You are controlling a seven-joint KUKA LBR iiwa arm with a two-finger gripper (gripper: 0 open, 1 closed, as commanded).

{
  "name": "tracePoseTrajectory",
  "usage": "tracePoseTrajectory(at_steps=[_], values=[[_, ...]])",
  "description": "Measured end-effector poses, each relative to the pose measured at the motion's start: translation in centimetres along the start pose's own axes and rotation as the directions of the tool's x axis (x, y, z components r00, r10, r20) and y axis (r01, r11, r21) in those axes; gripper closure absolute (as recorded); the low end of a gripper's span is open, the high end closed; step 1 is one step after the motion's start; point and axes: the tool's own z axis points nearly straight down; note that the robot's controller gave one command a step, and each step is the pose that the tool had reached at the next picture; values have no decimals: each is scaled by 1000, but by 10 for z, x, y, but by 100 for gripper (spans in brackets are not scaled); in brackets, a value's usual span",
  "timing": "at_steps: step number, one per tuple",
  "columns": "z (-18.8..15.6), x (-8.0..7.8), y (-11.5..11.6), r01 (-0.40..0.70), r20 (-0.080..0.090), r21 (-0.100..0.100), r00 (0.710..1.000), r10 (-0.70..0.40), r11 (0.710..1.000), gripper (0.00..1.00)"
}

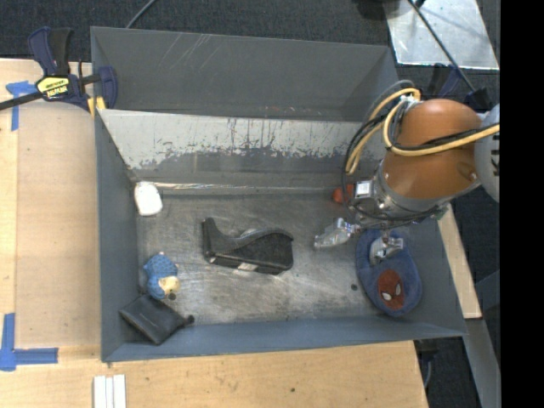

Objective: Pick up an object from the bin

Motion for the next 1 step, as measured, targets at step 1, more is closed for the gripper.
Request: tracePoseTrajectory(at_steps=[1], values=[[0, 1, -1, -1, -1, 4, 1000, 1, 1000, 100]])
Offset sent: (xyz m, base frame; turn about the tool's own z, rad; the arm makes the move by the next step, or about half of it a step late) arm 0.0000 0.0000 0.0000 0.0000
